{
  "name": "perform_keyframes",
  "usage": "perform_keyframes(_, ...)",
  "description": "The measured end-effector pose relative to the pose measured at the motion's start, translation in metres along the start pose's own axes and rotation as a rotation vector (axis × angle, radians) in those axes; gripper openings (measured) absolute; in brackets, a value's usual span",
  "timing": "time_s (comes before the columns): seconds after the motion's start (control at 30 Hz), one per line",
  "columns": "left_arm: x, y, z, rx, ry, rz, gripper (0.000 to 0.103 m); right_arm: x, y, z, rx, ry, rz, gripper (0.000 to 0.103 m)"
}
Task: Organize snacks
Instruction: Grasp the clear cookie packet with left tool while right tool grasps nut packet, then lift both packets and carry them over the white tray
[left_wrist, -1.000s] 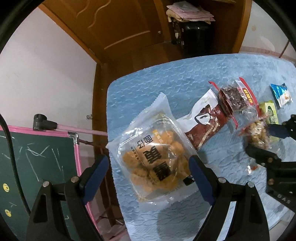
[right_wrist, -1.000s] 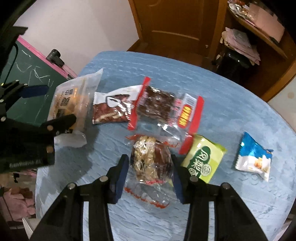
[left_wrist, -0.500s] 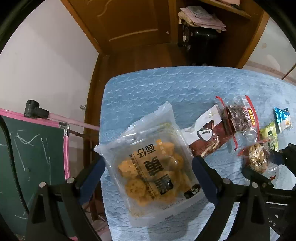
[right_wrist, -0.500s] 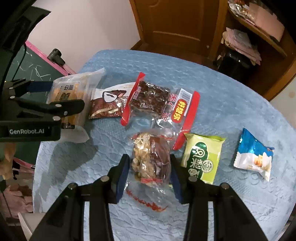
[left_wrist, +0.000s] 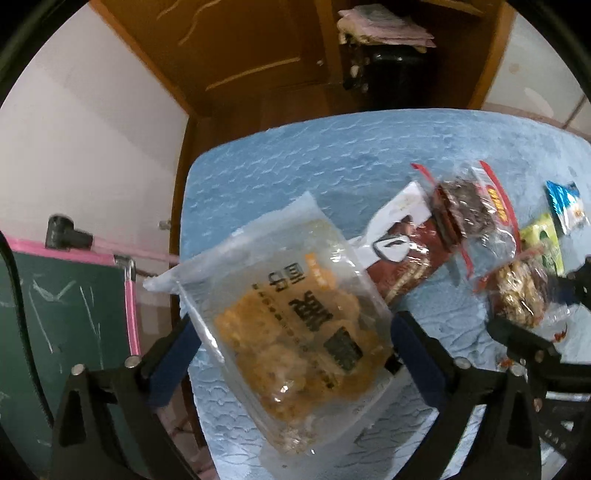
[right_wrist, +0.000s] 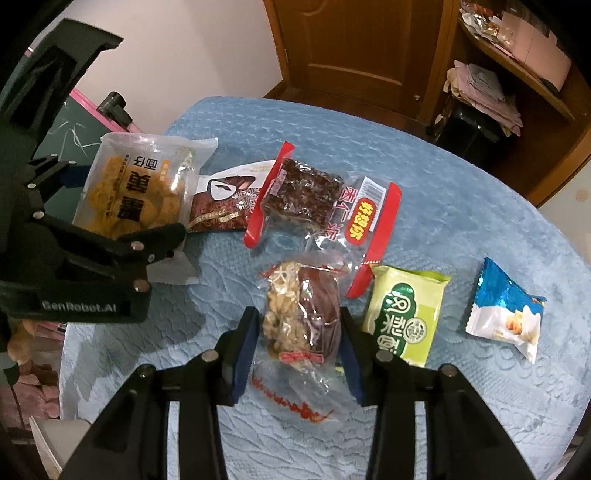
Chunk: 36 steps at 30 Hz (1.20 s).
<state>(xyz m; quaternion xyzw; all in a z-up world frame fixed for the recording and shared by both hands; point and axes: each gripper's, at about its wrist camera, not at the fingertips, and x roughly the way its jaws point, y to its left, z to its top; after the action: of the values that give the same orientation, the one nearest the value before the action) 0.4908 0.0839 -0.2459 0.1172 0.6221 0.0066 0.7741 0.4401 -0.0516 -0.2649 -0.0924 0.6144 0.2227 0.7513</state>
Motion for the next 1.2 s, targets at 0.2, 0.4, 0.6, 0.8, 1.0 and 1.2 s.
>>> perform_keyframes(0.2, -0.019, -0.001, -0.011, 0.014, -0.063, 0.003, 0.064, -0.002, 0.002, -0.002, 0.006, -0.004, -0.013, 0.040)
perform_keyframes(0.4, -0.042, -0.014, -0.033, 0.071, -0.079, 0.060, 0.061, -0.016, 0.008, -0.014, -0.018, -0.018, -0.056, 0.039)
perform_keyframes(0.6, -0.085, -0.019, -0.064, 0.102, -0.131, 0.034, 0.061, -0.059, 0.015, -0.032, -0.019, -0.071, -0.040, 0.034)
perform_keyframes(0.8, -0.167, -0.023, -0.100, 0.148, -0.255, 0.008, 0.061, -0.116, 0.033, -0.060, -0.054, -0.149, -0.024, 0.034)
perform_keyframes(1.0, -0.252, -0.035, -0.162, 0.208, -0.370, -0.012, 0.061, -0.184, 0.058, -0.106, -0.094, -0.252, 0.003, 0.033)
perform_keyframes(1.2, -0.304, -0.034, -0.228, 0.189, -0.407, -0.101, 0.061, -0.239, 0.079, -0.172, -0.098, -0.341, -0.010, 0.034)
